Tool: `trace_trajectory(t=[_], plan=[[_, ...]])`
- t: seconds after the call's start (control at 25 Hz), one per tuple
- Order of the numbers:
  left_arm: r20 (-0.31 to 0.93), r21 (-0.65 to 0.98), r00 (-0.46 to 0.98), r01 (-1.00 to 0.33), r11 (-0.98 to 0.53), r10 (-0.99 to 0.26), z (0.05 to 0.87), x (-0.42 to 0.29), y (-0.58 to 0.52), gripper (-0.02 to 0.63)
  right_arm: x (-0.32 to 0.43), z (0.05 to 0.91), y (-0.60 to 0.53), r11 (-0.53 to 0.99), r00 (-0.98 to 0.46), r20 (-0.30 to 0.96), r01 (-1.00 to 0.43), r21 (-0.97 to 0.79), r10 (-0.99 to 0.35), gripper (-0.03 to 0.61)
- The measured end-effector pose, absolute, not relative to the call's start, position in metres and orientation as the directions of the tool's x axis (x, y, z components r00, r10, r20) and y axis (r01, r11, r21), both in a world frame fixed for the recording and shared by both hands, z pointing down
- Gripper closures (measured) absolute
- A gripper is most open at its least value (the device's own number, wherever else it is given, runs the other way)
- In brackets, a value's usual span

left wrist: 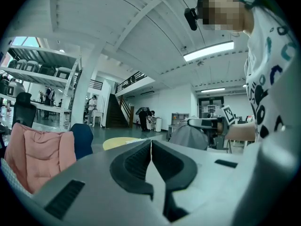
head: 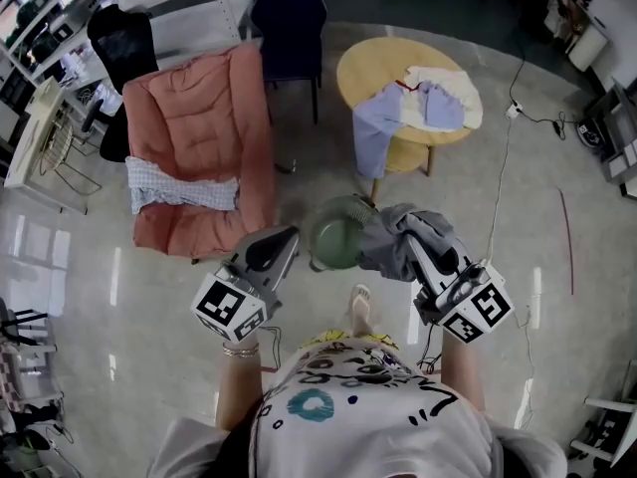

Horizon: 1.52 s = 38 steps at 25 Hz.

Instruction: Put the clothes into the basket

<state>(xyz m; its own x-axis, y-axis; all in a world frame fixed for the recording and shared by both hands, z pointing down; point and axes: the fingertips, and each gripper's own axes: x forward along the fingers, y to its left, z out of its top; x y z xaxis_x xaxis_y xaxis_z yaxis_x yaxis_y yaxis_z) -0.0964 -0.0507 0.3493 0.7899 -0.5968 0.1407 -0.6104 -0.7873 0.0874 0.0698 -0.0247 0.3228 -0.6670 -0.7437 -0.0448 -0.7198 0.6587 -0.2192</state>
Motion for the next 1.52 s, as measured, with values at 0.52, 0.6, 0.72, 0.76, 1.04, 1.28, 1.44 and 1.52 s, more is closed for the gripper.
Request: trace_trajectory(t=[0.52, 0.6, 0.72, 0.76, 1.04, 1.28, 1.44, 1.52], plan=[[0.135, 0.075, 0.718, -0.695, -0.715, -0.683, 0.34, -0.066, -0.112, 0.597, 0.072, 0.31, -0.085, 0.804, -0.81, -0.062, -0.563, -0.193, -0.583, 0.538], [0.132, 0.068, 0.703, -0.71, -0.701, -0.699, 0.339, -0.061, -0.121, 0.597, 0.073, 0.309, -0.091, 0.823, -0.829, -0.066, -0.536, -0.188, -0.555, 0.538], [0.114, 0.068, 0.691, -0.723, -0.688, -0.714, 0.335, -0.052, -0.133, 0.597, 0.078, 0.308, -0.102, 0.848, -0.853, -0.075, -0.498, -0.183, -0.517, 0.538], [0.111, 0.07, 0.69, -0.724, -0.686, -0.716, 0.334, -0.049, -0.137, 0.597, 0.08, 0.308, -0.106, 0.853, -0.858, -0.075, -0.488, -0.184, -0.507, 0.538], [0.139, 0.074, 0.679, -0.733, -0.677, -0.721, 0.343, -0.04, -0.15, 0.597, 0.09, 0.319, -0.125, 0.857, -0.866, -0.072, -0.473, -0.206, -0.495, 0.538], [0.167, 0.103, 0.71, -0.702, -0.705, -0.684, 0.357, -0.037, -0.161, 0.597, 0.091, 0.336, -0.141, 0.834, -0.851, -0.037, -0.503, -0.227, -0.524, 0.538], [0.183, 0.125, 0.735, -0.676, -0.726, -0.653, 0.364, -0.042, -0.179, 0.597, 0.088, 0.339, -0.157, 0.807, -0.827, -0.025, -0.541, -0.237, -0.562, 0.538], [0.183, 0.128, 0.756, -0.652, -0.747, -0.628, 0.364, -0.043, -0.19, 0.597, 0.087, 0.34, -0.165, 0.788, -0.81, -0.014, -0.565, -0.243, -0.586, 0.538]])
